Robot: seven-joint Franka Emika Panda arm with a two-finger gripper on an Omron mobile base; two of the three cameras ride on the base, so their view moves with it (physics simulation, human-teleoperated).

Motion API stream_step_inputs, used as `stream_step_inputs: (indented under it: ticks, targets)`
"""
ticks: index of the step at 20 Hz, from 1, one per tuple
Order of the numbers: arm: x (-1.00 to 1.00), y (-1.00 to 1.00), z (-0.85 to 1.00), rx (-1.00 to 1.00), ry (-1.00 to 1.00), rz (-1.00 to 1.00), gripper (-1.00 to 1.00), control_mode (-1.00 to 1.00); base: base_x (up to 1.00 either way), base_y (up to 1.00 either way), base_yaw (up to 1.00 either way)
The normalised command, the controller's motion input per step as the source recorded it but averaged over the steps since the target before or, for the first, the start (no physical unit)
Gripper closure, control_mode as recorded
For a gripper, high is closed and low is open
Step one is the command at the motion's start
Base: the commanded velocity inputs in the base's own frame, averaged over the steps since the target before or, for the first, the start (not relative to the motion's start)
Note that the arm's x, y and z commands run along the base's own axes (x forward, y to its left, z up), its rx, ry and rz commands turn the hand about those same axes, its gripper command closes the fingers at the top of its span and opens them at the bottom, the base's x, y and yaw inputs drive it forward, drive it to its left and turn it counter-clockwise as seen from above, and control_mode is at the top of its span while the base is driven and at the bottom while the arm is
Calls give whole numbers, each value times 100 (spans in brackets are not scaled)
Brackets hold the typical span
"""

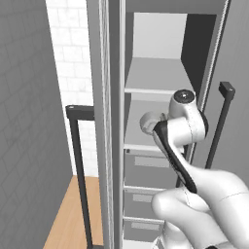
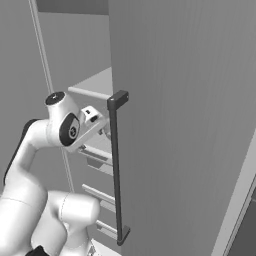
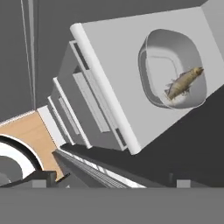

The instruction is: Take the meat container that has the fish and place it on the second highest rack of the freezer. Then take the vegetable container that has the onion and lemon wedge and place it on the highest rack of the freezer.

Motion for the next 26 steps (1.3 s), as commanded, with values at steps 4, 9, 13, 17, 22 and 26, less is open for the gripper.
stream_step_inputs:
  ticks: [4, 9, 13, 17, 22, 26]
  targets:
    - [-49, 0, 43, 16, 0, -28, -100, -100, 0, 0, 0]
    - [-73, 0, 22, 20, 1, -28, -100, -100, 0, 0, 0]
    - [-99, -4, 8, 23, 1, -25, -100, -100, 0, 0, 0]
    - [-100, 0, 14, 22, 0, -24, -100, -100, 0, 0, 0]
    - [-92, -4, 37, 13, 0, -20, -100, -100, 0, 0, 0]
    - [-33, 0, 46, 3, 0, -17, -100, -100, 0, 0, 0]
